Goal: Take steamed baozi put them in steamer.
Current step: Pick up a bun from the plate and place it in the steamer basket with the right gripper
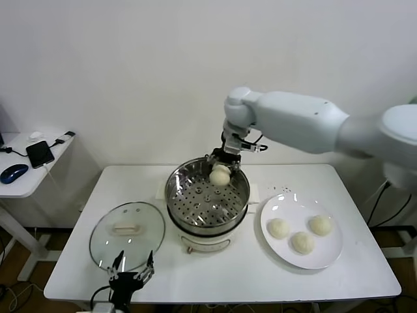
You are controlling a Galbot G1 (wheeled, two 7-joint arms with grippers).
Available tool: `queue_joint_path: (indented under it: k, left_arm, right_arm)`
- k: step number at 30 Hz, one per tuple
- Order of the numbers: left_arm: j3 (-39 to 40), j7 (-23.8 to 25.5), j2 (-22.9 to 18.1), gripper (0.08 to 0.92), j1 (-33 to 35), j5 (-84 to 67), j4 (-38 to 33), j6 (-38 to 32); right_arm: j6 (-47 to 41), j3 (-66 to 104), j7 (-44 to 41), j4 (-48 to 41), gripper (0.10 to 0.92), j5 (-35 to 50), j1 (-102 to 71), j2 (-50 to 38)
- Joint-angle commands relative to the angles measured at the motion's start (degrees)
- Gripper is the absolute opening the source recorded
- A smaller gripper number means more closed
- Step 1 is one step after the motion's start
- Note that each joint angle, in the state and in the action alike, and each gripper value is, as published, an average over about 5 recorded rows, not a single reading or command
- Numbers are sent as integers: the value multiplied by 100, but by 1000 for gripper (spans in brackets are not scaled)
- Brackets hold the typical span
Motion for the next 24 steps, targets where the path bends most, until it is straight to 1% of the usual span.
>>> queue_joint_path:
  k: [1, 10, 13, 15, 19, 22, 24]
  left_arm:
    - [1, -7, 10, 823, -29, -33, 48, -15]
    - [-13, -18, 17, 823, -58, -68, 50, -36]
    - [-13, -23, 12, 823, -65, -72, 47, -47]
    - [-8, -24, 6, 823, -66, -73, 43, -52]
    - [7, -18, -6, 823, -47, -63, 12, -59]
    - [30, -7, -18, 823, -27, -48, -15, -66]
    - [57, 1, -32, 823, -15, -27, -30, -72]
  right_arm:
    - [652, 571, 188, -1251, 679, -878, -730, 571]
    - [685, 794, 355, -1866, 693, -1020, -940, 930]
    - [685, 859, 430, -1920, 725, -1029, -942, 972]
    - [685, 831, 436, -1855, 766, -929, -903, 950]
    - [685, 519, 221, -1404, 817, -275, -647, 725]
    - [685, 208, -193, -942, 822, 586, -238, 454]
    - [685, -46, -521, -736, 822, 1322, 124, 262]
